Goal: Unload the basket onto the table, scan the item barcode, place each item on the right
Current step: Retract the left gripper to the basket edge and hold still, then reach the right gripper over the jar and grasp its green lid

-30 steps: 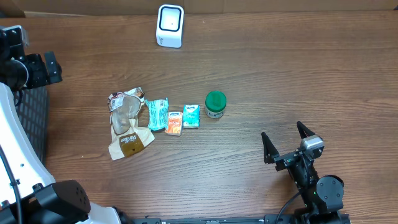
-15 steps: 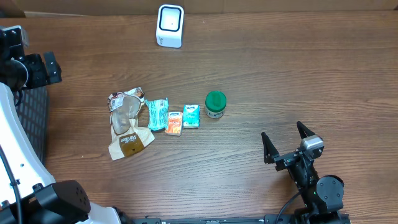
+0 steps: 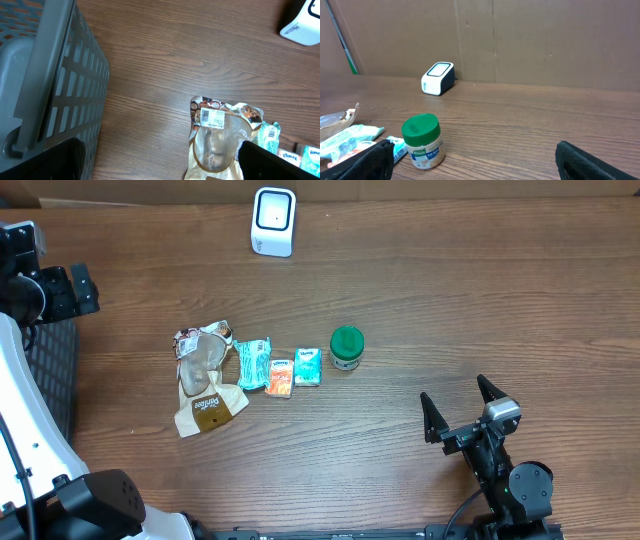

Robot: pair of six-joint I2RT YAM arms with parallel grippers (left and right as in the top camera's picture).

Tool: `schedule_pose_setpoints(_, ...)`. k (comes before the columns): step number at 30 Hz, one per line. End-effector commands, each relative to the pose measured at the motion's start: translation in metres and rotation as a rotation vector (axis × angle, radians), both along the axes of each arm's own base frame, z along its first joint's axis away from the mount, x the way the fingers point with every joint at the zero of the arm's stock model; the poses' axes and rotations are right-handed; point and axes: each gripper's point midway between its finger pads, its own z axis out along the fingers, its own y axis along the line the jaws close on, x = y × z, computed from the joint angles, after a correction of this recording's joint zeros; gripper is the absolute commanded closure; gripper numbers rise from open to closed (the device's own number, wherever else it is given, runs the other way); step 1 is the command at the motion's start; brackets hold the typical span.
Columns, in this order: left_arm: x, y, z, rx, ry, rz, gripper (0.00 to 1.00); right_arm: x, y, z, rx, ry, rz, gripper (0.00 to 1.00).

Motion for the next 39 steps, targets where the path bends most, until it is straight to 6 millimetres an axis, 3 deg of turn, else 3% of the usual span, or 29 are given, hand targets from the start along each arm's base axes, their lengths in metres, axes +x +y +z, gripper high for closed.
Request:
schedule_pose_setpoints(1, 0.002, 0.002, 0.001, 0.021, 0.000, -0.020, 0.00, 0.000, 0.001, -0.002, 0.003, -0.001, 0.001, 0.00)
schedule_pose_setpoints(15, 0.002, 0.002, 0.001, 0.021, 0.000, -0.020, 0.00, 0.000, 0.002, -0.002, 0.009, -0.001, 0.009, 0.00)
schedule_pose_setpoints(19, 0.001, 0.002, 0.001, 0.021, 0.001, -0.020, 0.00, -0.004, 0.009, 0.020, 0.117, -0.056, 0.056, 0.00)
schedule_pose_setpoints(25, 0.002, 0.002, 0.001, 0.021, 0.000, -0.020, 0.00, -0.018, 0.027, 0.043, 0.112, -0.041, 0.176, 0.00)
schedule_pose_setpoints(32, 0.002, 0.002, 0.001, 0.021, 0.000, -0.020, 0.00, -0.022, 0.032, 0.078, 0.094, 0.146, 0.203, 0.00)
schedule_pose_setpoints(39, 0.002, 0.002, 0.001, 0.021, 0.000, -0.020, 0.00, -0.009, 0.038, 0.091, 0.062, 0.500, 0.204, 0.00)
